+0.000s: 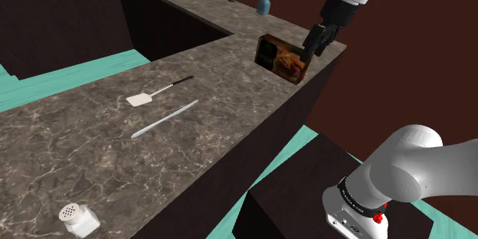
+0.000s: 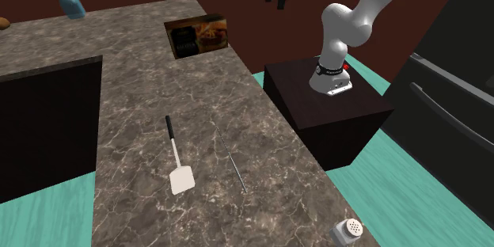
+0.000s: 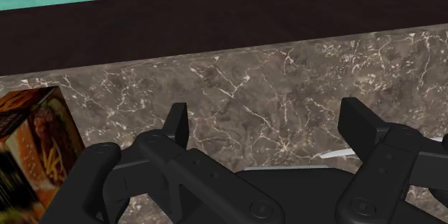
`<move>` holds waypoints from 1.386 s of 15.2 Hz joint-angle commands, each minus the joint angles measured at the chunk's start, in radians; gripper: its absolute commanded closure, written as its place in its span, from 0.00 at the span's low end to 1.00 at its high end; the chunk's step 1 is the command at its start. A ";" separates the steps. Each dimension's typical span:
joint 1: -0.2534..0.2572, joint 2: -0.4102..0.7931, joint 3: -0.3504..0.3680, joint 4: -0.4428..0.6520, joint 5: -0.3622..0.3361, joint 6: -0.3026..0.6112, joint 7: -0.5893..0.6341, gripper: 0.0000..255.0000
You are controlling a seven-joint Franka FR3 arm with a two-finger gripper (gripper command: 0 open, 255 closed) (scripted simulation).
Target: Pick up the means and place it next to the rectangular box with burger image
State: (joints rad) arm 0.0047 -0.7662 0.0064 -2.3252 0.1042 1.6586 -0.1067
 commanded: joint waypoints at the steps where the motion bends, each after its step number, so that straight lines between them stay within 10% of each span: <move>1: 0.000 0.000 0.000 0.000 0.000 0.000 0.000 0.00; 21: -0.144 0.320 0.629 0.066 0.203 0.295 1.085 0.00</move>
State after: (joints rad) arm -0.1227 -0.4830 0.6017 -2.2751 0.3108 1.9309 0.9162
